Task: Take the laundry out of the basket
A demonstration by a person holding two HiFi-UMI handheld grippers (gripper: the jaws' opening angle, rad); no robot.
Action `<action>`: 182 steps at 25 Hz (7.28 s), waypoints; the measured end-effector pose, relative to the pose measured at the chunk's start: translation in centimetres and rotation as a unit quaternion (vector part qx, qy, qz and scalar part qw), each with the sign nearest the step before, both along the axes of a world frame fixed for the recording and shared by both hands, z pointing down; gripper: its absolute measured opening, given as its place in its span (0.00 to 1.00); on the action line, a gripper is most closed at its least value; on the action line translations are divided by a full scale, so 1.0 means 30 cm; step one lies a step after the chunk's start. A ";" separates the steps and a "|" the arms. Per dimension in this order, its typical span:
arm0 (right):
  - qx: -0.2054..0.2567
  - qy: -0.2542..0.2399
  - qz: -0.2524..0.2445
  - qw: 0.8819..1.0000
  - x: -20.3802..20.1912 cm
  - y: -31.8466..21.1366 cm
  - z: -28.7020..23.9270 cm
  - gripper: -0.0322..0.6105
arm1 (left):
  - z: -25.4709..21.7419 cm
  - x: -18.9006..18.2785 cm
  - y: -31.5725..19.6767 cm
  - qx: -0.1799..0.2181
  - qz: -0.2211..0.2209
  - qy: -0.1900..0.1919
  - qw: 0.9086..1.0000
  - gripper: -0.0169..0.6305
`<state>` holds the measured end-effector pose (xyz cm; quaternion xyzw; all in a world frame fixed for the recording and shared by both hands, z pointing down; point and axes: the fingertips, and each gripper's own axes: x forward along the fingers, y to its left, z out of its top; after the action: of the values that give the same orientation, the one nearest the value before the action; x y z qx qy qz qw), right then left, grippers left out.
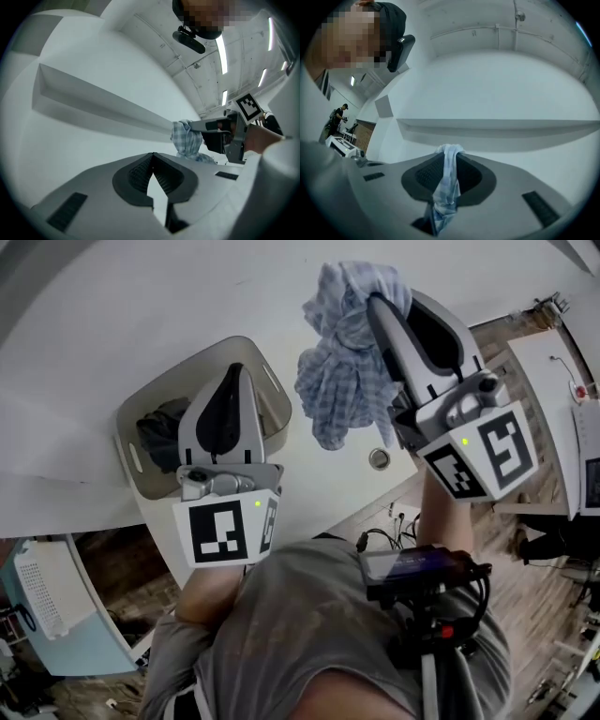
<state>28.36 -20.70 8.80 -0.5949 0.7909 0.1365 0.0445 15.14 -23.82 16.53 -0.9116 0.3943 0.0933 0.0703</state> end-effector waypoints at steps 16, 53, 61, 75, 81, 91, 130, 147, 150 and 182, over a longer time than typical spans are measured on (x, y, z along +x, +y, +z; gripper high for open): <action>-0.188 -0.023 -0.004 0.982 -0.011 -0.047 0.837 0.17 | 0.088 0.043 -0.060 -0.020 -0.022 -0.037 0.999 0.04; -0.083 -0.016 -0.197 0.977 -0.393 -0.159 0.405 0.07 | -0.064 -0.325 -0.059 0.038 -0.159 0.017 0.986 0.04; -0.043 0.005 -0.261 0.964 -0.655 -0.238 0.289 0.07 | -0.048 -0.611 -0.053 0.038 -0.252 0.032 0.967 0.04; -0.047 0.033 -0.328 0.943 -0.916 -0.309 0.311 0.07 | -0.012 -0.816 -0.058 0.035 -0.313 0.034 0.948 0.04; -0.059 0.049 -0.335 0.939 -0.988 -0.375 0.345 0.07 | 0.026 -0.873 -0.110 0.015 -0.322 0.039 0.946 0.04; -0.102 0.102 -0.350 0.926 -1.109 -0.509 0.485 0.23 | 0.081 -0.963 -0.242 -0.006 -0.324 0.060 0.944 0.04; -0.313 0.255 -0.348 0.846 -1.193 -0.659 1.143 0.18 | 0.275 -1.063 -0.419 -0.081 -0.302 0.101 0.944 0.04; -0.183 0.092 -0.294 0.933 -0.993 -0.582 0.580 0.17 | 0.098 -0.925 -0.193 -0.030 -0.297 0.074 0.952 0.04; -0.146 0.081 -0.287 0.943 -0.961 -0.557 0.445 0.17 | 0.060 -0.902 -0.144 -0.014 -0.295 0.070 0.953 0.04; 0.063 0.040 -0.282 0.956 -0.704 0.243 -0.256 0.17 | -0.023 -0.727 0.479 0.032 -0.265 0.043 0.963 0.04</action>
<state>7.23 -13.42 1.11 -0.3376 0.9174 0.1919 0.0867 -6.66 -9.46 15.83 -0.7670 0.6211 0.1225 0.1043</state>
